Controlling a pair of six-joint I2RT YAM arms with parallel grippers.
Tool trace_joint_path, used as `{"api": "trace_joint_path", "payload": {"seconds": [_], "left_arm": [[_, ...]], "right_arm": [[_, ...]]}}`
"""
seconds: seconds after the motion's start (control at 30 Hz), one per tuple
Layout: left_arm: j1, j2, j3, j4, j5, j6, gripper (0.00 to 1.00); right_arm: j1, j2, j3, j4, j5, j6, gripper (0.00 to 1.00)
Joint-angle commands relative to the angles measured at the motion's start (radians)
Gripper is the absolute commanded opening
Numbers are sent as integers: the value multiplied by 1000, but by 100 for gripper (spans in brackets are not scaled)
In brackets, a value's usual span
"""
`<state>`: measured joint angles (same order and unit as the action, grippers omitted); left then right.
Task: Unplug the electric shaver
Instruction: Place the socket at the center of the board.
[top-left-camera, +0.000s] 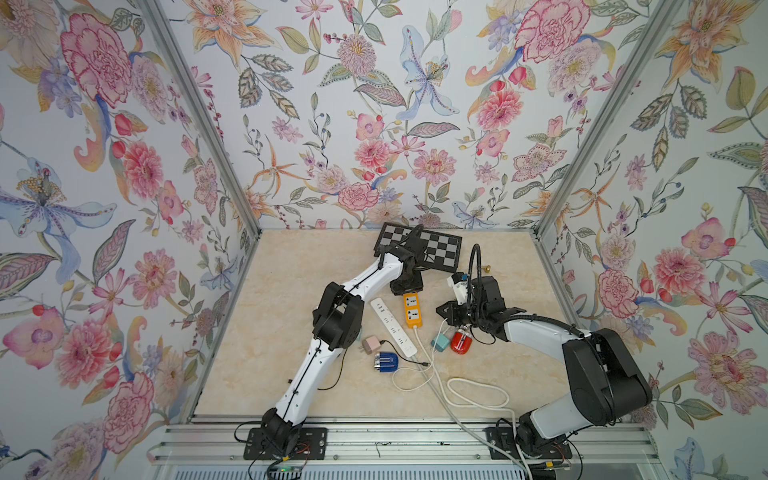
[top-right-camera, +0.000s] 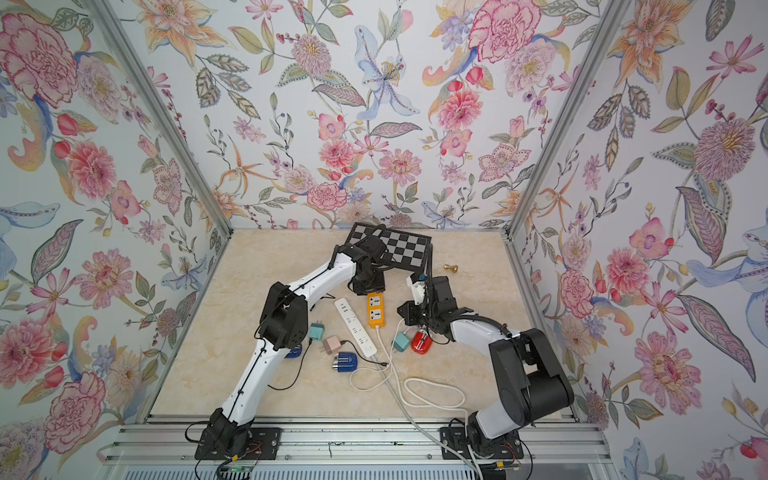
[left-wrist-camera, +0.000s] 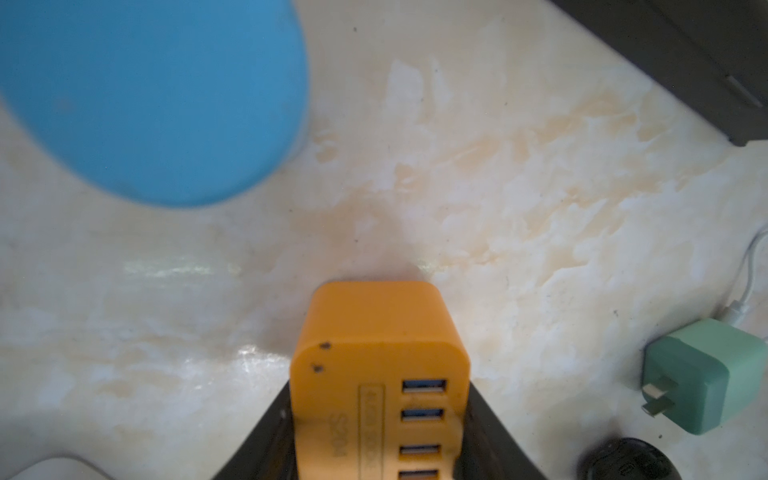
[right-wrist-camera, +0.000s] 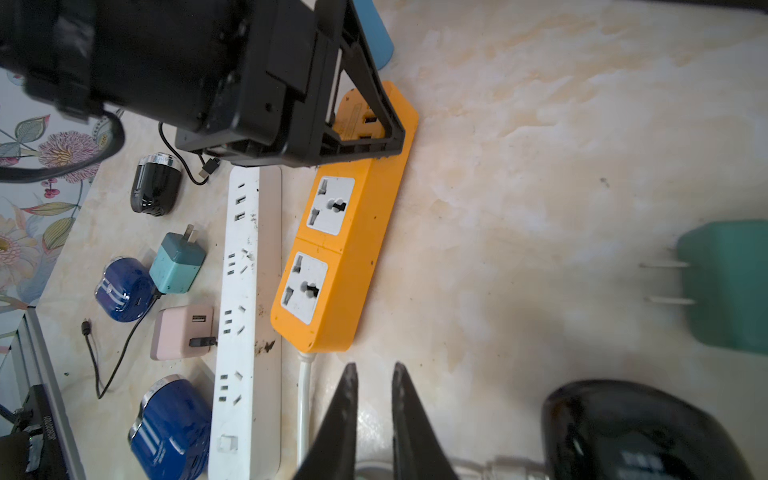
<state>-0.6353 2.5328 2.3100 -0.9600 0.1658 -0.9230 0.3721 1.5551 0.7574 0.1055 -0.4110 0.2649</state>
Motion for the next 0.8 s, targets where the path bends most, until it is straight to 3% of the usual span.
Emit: {"api": "trace_joint_path", "payload": {"seconds": [0.0,0.07,0.13,0.23,0.4,0.47,0.6,0.77], "left_arm": [[8,-31,-20,-32,-102,47,40],[8,-41,-21,-18,-109,53,41],[8,-54,-21,-2,-118,64,42],[6,-76,-28,21,-133,95,47],[-3,-133,-75,55,-185,163,71],[-10,-178,-130,92,-225,193,81],[-14,-279,-264,188,-279,231,98],[-14,-355,-334,252,-333,289,99]], "right_arm": [[-2,65,72,-21,9,-36,11],[-3,97,109,-45,38,-50,15],[1,104,151,-84,61,-75,34],[10,97,199,-158,126,-117,52],[17,57,221,-261,170,-153,78],[22,21,208,-273,210,-150,100],[22,-29,206,-299,261,-157,100],[20,-42,248,-346,311,-189,100]]}}
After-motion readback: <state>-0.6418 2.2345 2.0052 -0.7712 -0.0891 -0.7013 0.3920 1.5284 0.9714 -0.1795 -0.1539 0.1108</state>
